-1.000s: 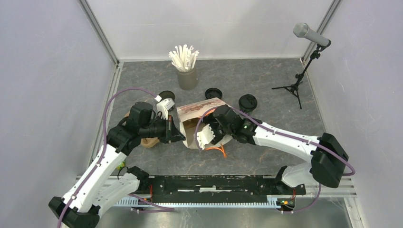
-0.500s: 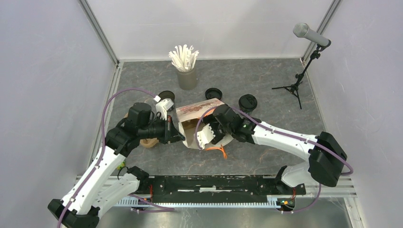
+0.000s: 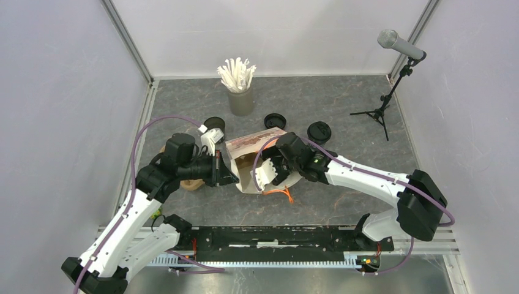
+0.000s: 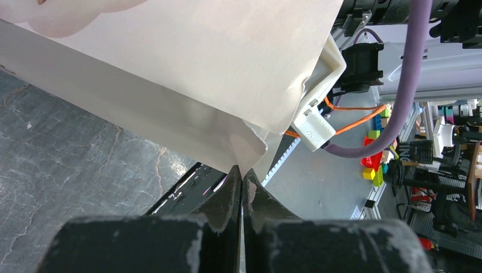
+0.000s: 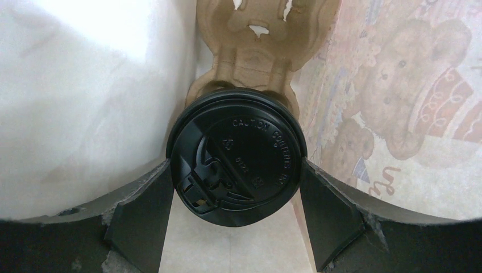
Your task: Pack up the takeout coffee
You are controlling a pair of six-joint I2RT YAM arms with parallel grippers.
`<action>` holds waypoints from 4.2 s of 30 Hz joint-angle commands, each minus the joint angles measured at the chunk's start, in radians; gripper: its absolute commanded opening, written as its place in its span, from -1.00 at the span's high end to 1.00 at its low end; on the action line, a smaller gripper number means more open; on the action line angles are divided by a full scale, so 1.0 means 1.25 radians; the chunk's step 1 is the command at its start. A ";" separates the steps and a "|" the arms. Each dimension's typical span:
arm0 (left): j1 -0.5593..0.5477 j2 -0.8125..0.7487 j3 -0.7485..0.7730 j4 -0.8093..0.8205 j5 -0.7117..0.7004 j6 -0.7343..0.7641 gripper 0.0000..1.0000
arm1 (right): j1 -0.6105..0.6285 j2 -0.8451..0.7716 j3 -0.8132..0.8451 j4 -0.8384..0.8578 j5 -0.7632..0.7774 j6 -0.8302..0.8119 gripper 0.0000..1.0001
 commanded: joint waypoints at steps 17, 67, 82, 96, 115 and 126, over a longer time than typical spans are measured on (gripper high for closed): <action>0.001 -0.018 -0.013 0.017 0.038 -0.027 0.91 | -0.015 0.026 -0.001 0.046 -0.037 -0.007 -0.19; 0.000 0.026 0.015 0.005 0.014 -0.037 0.80 | -0.057 0.075 -0.032 0.109 -0.041 -0.008 -0.23; 0.001 0.046 0.013 0.024 0.014 -0.042 0.79 | -0.069 0.089 -0.033 0.127 -0.044 -0.013 -0.29; 0.001 0.047 0.014 0.024 0.013 -0.036 0.79 | -0.079 0.110 -0.017 0.142 -0.042 -0.013 -0.29; 0.001 0.060 0.034 0.024 -0.001 -0.026 0.78 | -0.079 0.039 -0.015 0.083 -0.055 0.004 -0.68; 0.001 0.057 0.034 0.024 -0.003 -0.028 0.78 | -0.079 0.018 -0.011 0.060 -0.054 0.006 -0.93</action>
